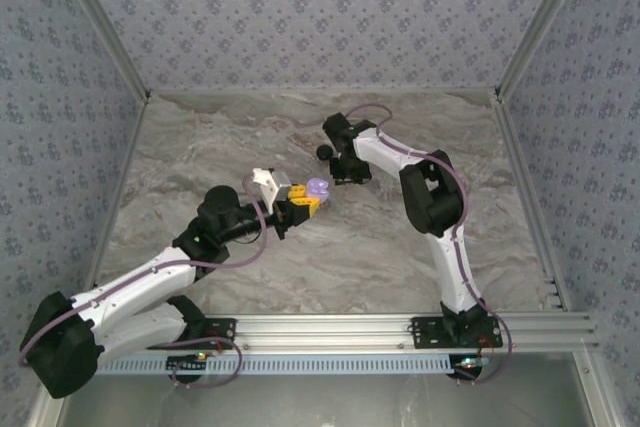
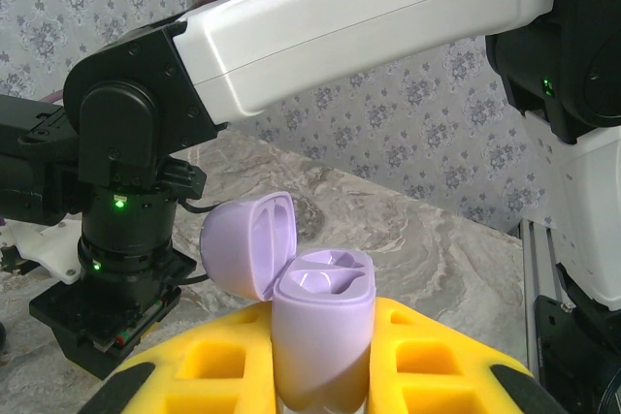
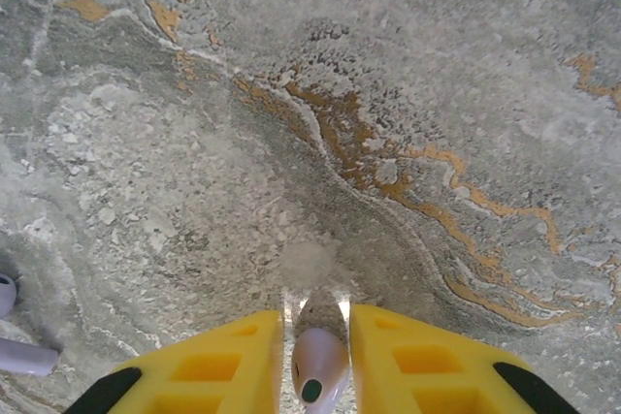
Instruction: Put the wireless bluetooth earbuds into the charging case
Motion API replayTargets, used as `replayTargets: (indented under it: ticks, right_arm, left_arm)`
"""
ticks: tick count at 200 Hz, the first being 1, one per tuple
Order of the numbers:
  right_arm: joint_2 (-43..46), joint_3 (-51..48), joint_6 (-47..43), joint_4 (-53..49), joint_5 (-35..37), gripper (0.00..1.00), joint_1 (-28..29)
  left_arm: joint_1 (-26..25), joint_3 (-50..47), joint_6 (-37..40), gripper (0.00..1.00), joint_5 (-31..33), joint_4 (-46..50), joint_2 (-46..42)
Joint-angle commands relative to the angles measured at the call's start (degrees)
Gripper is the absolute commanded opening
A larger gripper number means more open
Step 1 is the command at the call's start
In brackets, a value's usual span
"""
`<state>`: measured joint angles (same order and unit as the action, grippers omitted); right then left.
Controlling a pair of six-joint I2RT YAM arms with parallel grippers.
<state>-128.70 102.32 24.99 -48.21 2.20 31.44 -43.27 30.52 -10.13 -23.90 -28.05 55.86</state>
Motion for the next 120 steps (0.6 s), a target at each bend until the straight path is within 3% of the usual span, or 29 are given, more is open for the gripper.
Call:
replayTargets:
  ticks: [1,63,120]
  right_arm:
    - [-1.9,0.2,-1.0,-3.3,-0.7,0.23,1.3]
    - [1.3,-2.5,-5.8,-0.4,-0.3,0.16,1.0]
    - [7.3,-8.5,-19.0,2.1,-3.0,0.16,-0.1]
  left_arm:
    - [-0.3,0.0,-0.4,0.1,0.7,-0.8,-1.0]
    - [-0.3,0.0,-0.5,0.1,1.6,0.1,-1.1]
    - [-0.2,-0.4,-0.8,0.1,2.2,0.6,-1.0]
